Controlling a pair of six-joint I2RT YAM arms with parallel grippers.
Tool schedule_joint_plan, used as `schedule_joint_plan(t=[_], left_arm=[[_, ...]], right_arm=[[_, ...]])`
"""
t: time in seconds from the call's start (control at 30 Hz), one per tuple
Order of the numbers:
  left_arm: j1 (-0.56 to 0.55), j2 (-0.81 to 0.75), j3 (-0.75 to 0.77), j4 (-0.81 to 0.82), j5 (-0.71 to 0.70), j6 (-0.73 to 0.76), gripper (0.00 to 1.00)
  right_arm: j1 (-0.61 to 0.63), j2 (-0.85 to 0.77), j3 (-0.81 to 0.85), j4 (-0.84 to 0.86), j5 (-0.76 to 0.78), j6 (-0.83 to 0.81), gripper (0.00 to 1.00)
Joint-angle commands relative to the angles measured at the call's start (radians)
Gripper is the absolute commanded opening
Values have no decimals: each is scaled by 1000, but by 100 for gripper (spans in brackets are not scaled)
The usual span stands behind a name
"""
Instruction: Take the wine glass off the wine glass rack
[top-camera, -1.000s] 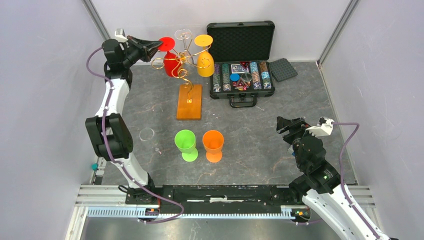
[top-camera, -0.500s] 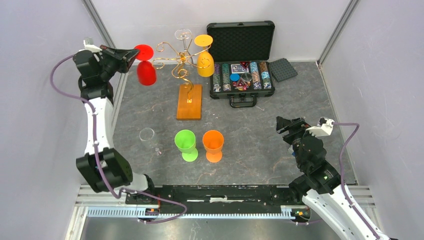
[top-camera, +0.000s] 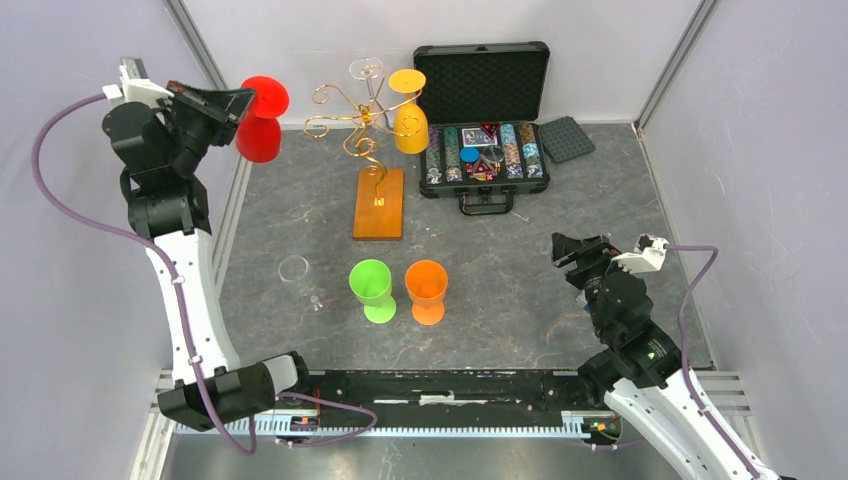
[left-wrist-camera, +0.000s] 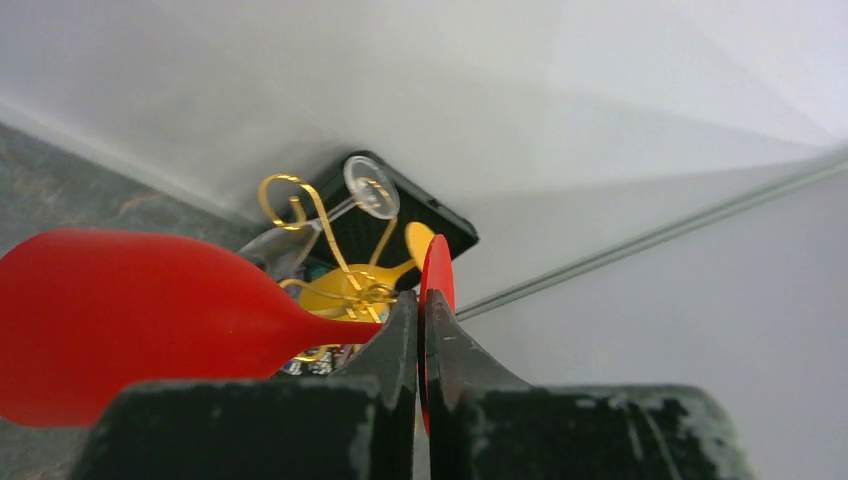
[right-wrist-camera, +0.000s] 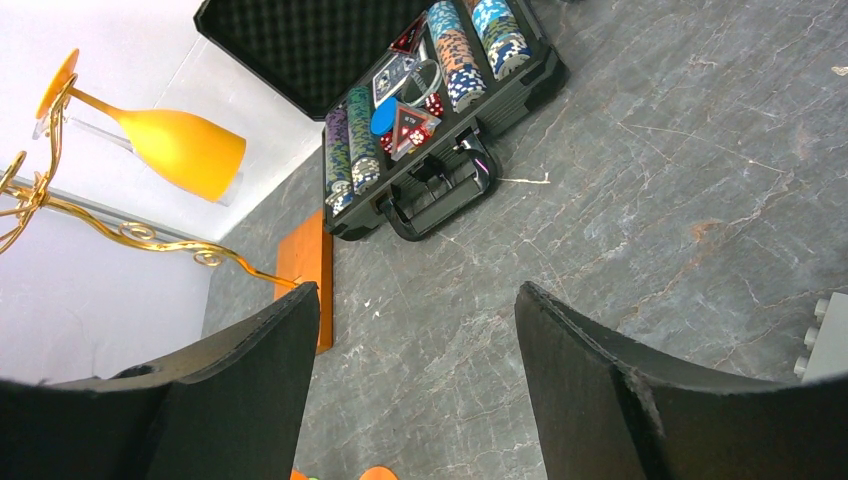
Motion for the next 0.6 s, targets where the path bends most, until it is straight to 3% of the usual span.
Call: schedule_joint_plan(t=[0.0,0.1,0.2,0.37,0.57], left_arm=[[-4,-39,87,85,165,-35,2],[-10,-53,85,212,331,-139,2],[-41,-78,71,358,424,-250,2],[-171,-79,-3,843,481,-642,2],[-499,-100,-16,781,378,-563,2]], right_arm=[[-1,4,11,33,-3,3,77],[0,14,14,44,-8,-1,81],[-1,36,33,58,-21,-34,95],[0,75,49,142,-97,-107,98],[0,99,45,373,-266,-209,98]])
